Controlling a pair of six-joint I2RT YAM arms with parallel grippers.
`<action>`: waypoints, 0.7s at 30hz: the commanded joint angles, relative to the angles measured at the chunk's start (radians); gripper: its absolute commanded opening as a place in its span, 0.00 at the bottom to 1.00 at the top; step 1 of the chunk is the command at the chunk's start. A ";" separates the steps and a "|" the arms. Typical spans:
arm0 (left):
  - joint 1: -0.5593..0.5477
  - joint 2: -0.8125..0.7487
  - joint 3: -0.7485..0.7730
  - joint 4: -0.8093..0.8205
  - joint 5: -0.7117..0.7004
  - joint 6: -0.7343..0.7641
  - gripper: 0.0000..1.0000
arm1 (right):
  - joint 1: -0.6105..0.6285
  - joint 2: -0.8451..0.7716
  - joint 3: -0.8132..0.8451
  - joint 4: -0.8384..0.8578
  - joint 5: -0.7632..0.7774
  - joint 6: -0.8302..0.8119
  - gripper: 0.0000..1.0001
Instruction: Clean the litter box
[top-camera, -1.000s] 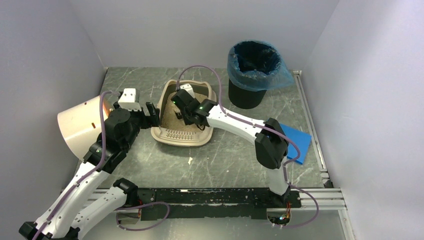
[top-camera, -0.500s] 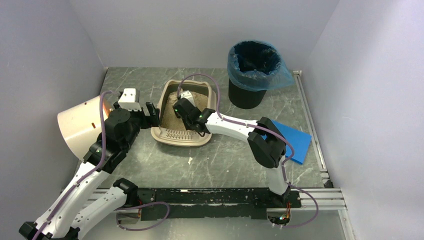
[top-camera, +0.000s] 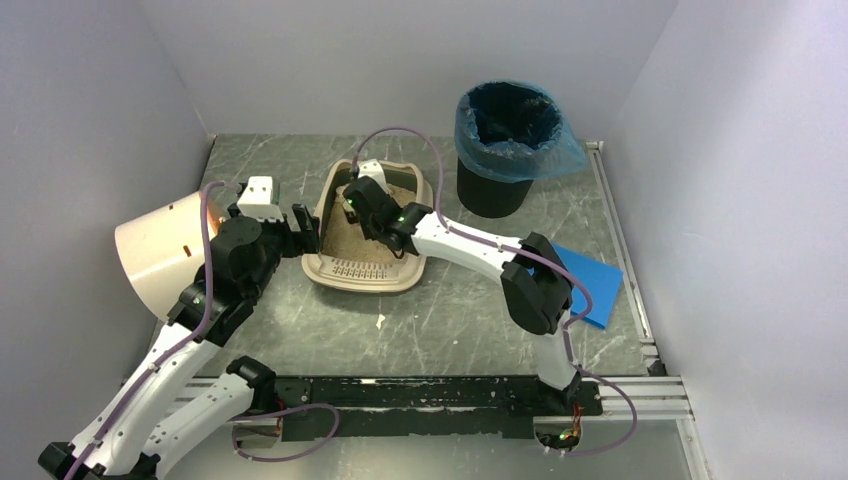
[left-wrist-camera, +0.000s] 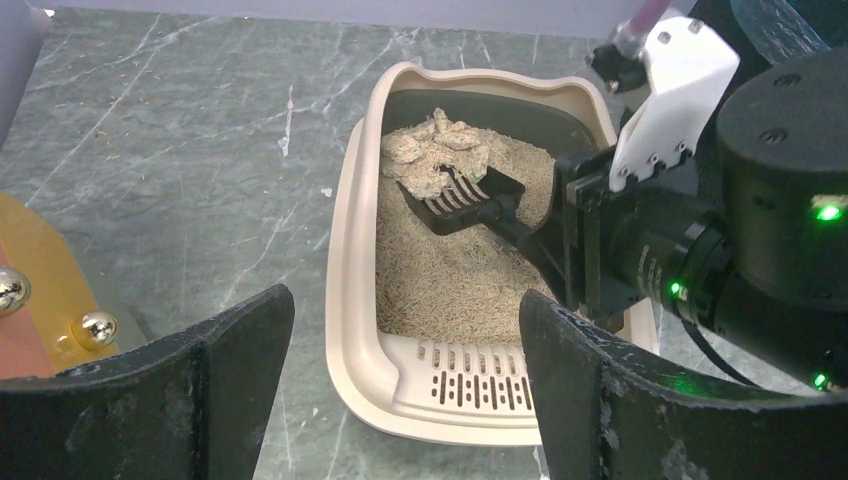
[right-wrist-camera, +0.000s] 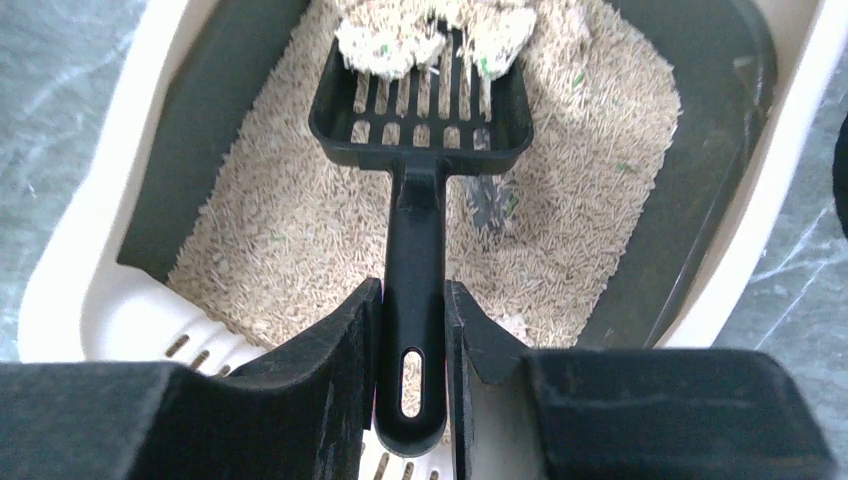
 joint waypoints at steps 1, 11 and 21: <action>-0.006 -0.007 0.004 -0.010 -0.009 -0.003 0.87 | -0.027 0.039 0.038 0.008 0.025 0.006 0.06; -0.006 -0.006 0.003 -0.010 -0.010 -0.003 0.87 | -0.027 -0.014 -0.150 0.228 -0.067 -0.065 0.05; -0.006 -0.007 0.004 -0.011 -0.009 -0.003 0.87 | -0.029 -0.028 -0.109 0.075 0.064 0.042 0.05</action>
